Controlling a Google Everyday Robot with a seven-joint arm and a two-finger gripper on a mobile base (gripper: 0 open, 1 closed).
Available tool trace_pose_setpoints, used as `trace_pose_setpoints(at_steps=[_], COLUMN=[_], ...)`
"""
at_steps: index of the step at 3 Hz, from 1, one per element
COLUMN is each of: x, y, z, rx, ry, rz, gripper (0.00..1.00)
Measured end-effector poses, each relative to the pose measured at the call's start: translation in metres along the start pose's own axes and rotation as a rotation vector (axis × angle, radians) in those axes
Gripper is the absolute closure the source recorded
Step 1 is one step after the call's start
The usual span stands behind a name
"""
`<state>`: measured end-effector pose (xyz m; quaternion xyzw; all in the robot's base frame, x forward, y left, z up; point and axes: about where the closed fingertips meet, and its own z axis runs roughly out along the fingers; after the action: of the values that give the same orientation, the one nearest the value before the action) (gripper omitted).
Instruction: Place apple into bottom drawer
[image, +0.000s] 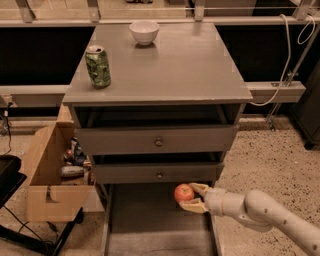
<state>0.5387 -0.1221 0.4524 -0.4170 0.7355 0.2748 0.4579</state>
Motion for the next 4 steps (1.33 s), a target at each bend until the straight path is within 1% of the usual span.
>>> trace_pose_setpoints(at_steps=[1, 2, 3, 4], x=[0.033, 0.066, 0.09, 0.09], y=[0.01, 0.02, 0.03, 0.03], z=[0.04, 0.081, 0.119, 0.119], rx=[-0.027, -0.074, -0.139, -0.139], ry=[-0.024, -0.02, 0.024, 0.024], rz=[-0.011, 0.008, 0.069, 0.069], gripper=[1.0, 1.0, 1.0, 1.0])
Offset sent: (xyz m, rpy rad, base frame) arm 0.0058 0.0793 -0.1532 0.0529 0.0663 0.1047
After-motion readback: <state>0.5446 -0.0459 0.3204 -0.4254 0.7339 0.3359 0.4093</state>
